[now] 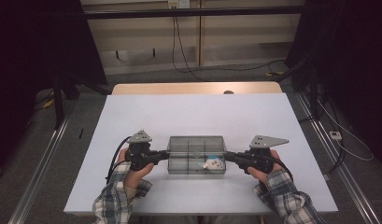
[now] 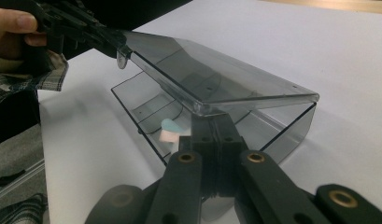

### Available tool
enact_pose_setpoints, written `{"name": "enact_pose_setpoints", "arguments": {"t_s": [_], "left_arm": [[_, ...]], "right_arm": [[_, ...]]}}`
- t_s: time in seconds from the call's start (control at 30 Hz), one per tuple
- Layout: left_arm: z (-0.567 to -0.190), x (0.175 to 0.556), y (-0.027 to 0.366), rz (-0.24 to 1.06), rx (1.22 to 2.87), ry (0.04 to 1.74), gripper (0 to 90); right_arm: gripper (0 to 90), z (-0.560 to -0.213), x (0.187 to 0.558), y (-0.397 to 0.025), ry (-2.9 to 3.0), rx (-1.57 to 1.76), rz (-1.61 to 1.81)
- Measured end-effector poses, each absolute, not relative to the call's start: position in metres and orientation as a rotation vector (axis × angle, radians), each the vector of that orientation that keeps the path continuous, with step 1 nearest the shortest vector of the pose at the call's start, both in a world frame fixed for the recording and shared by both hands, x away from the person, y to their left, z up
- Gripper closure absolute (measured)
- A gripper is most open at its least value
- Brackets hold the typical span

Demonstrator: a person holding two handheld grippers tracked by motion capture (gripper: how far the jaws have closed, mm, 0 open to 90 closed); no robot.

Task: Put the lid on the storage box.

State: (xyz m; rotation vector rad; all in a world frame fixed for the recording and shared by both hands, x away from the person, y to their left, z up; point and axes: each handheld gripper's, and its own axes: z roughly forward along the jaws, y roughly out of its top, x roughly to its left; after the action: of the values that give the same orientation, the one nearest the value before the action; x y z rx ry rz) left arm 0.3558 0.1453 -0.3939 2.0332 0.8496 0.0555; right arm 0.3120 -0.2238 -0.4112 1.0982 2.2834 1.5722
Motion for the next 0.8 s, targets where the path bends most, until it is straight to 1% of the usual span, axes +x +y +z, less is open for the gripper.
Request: {"name": "enact_pose_setpoints", "arguments": {"t_s": [0.8], "left_arm": [[-0.3974,0.346,0.1454,0.044,2.049,0.822,89.7]], "right_arm": [[89.2,-0.4168,0.3029,-0.2186,2.304,1.093,1.564]]}}
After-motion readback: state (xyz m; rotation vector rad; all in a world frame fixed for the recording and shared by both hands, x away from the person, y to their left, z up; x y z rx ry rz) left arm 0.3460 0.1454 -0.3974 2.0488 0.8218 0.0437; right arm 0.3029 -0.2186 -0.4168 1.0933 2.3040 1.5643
